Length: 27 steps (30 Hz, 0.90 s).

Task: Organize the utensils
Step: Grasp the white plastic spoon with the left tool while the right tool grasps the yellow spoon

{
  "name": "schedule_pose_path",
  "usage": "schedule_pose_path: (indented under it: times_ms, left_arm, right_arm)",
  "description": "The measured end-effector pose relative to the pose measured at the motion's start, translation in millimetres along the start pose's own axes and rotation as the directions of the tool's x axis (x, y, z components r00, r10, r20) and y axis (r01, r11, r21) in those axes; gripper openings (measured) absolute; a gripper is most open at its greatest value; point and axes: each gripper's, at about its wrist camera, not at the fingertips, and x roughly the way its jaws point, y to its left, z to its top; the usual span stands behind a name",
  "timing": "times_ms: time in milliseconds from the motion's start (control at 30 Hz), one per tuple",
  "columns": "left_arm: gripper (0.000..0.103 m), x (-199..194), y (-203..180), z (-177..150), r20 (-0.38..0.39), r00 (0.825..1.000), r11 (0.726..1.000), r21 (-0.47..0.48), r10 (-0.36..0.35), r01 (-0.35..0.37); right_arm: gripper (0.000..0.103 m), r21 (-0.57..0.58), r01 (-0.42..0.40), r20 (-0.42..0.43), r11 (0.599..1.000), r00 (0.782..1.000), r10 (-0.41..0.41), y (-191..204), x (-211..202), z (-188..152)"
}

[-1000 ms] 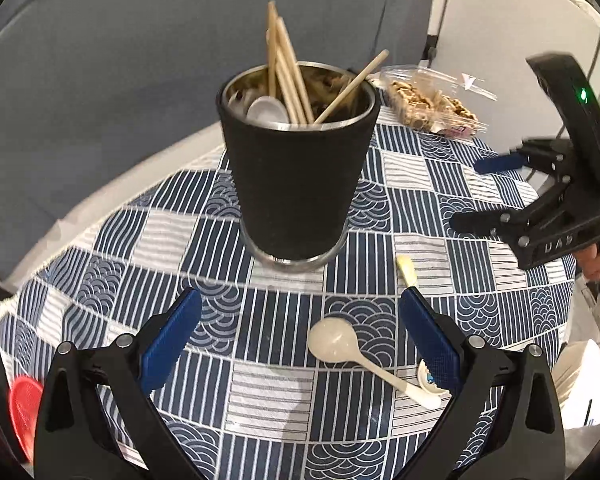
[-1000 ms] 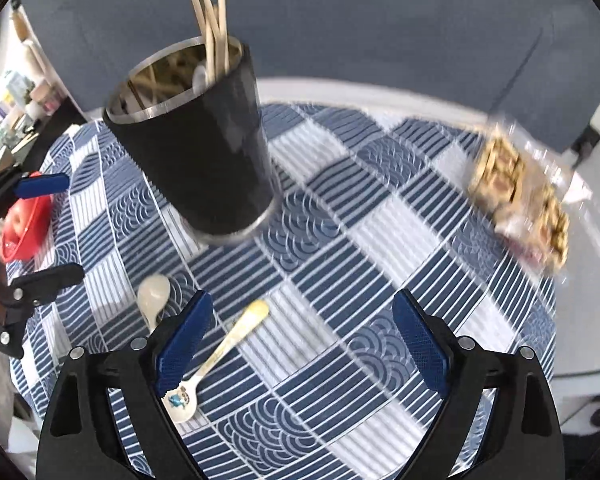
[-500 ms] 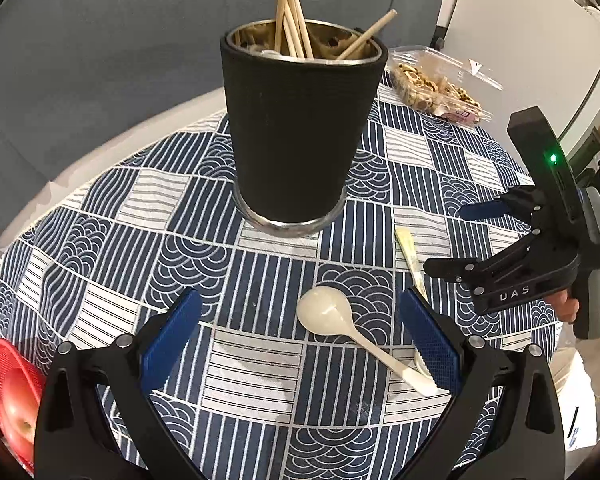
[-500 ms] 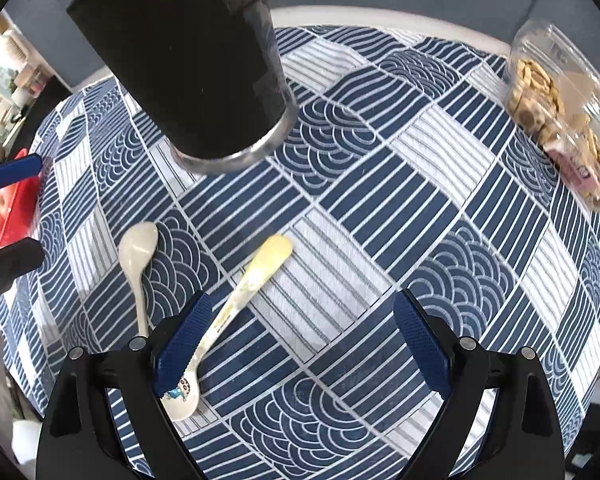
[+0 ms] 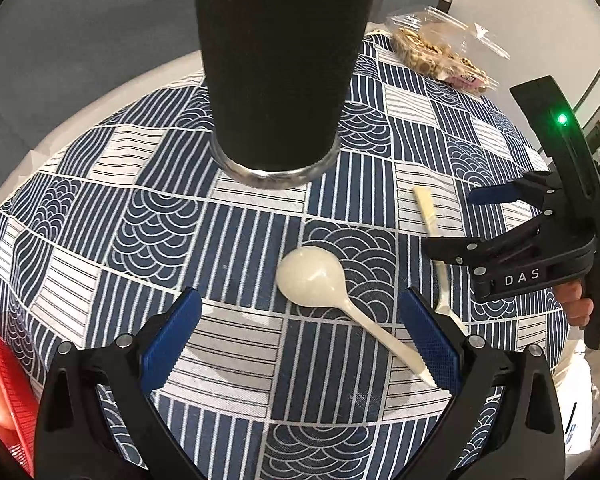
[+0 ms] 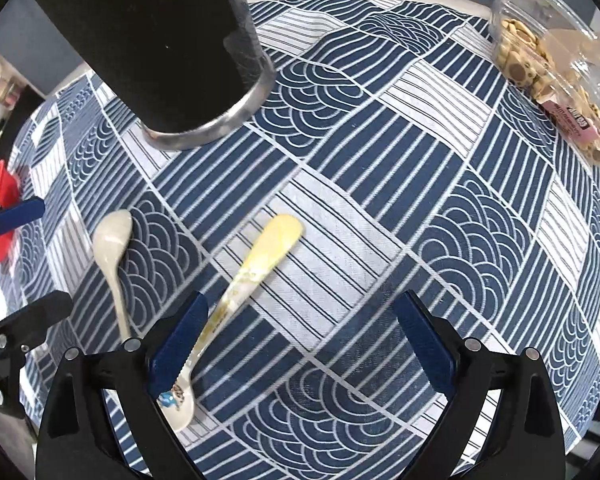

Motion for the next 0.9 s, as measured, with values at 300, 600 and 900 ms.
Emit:
schedule_pose_path:
  times_ms: [300,600,900]
  left_arm:
    - [0.097,35.1,-2.5,-9.0,-0.065,0.998,0.997,-0.078,0.007,-0.012]
    - [0.099,42.3,-12.0,-8.0,-0.004,0.987,0.981,-0.11,0.162,-0.161]
    - [0.099,35.8,-12.7,-21.1,-0.023,0.98,0.965,-0.173,0.198,-0.199]
  right_arm:
    - [0.096,-0.003,0.03,-0.006,1.0,1.0,-0.03,-6.2,-1.1,-9.6]
    - [0.097,0.03,0.042,0.004,0.999,0.999,-0.042,-11.3,-1.5,-20.8]
    - [0.097,0.132,0.069,-0.086,0.989,0.995,-0.058,-6.1,-5.8,-40.2]
